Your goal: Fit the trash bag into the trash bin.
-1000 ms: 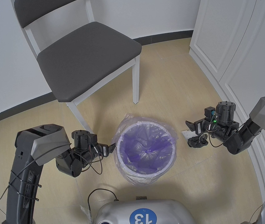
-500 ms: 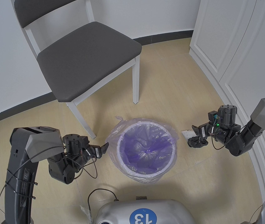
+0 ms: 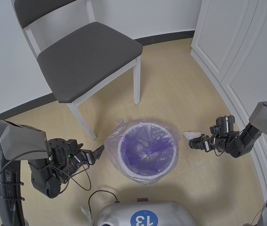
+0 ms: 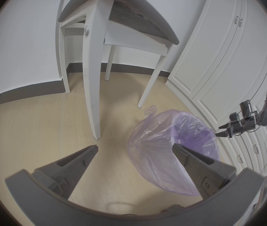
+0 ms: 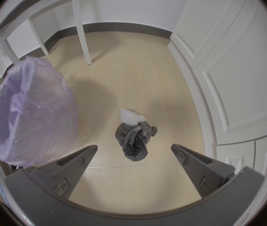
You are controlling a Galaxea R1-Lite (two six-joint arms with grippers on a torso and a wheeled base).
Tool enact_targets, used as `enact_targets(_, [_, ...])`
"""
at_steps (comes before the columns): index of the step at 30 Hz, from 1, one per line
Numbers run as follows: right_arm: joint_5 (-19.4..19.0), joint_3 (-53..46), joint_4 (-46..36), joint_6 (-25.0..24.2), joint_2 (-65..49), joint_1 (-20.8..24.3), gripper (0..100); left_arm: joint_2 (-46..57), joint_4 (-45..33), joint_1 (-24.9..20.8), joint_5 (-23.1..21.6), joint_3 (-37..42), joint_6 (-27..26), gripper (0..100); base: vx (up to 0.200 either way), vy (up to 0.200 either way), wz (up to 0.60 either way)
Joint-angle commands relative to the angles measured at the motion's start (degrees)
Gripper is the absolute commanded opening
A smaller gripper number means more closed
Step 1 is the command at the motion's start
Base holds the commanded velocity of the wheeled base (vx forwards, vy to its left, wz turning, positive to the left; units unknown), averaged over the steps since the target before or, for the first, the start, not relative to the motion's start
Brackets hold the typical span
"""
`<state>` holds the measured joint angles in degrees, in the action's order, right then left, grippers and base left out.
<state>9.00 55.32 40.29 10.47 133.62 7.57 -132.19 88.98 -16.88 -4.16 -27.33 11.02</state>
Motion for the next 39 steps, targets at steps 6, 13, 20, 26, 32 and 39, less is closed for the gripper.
enact_targets(6, [-0.56,12.88,-2.58,-5.46,13.33,-0.19,100,2.56,1.02,-3.59,2.31,2.28,0.05,100,0.0,0.0,0.0])
enact_targets(13, [-0.56,22.29,-10.23,-8.98,15.88,-1.24,100,2.03,1.02,-4.91,2.49,2.81,0.14,100,0.0,0.0,0.0])
enact_targets(20, [-0.82,26.33,-10.32,-9.15,18.52,-1.86,100,2.2,1.02,-4.74,2.49,2.72,0.14,100,0.0,0.0,0.0])
enact_targets(26, [-0.73,28.7,-9.79,-9.42,20.36,-2.12,100,1.24,1.02,-4.83,2.57,2.72,0.14,100,0.0,0.0,0.0])
enact_targets(32, [-0.73,28.79,-10.14,-11.26,20.36,-2.12,100,0.1,1.02,-5.35,2.57,2.55,0.05,100,0.0,0.0,0.0])
enact_targets(39, [-0.82,29.23,-9.7,-11.61,21.24,-2.12,100,-0.78,1.02,-5.26,2.57,2.02,0.14,100,0.0,0.0,0.0])
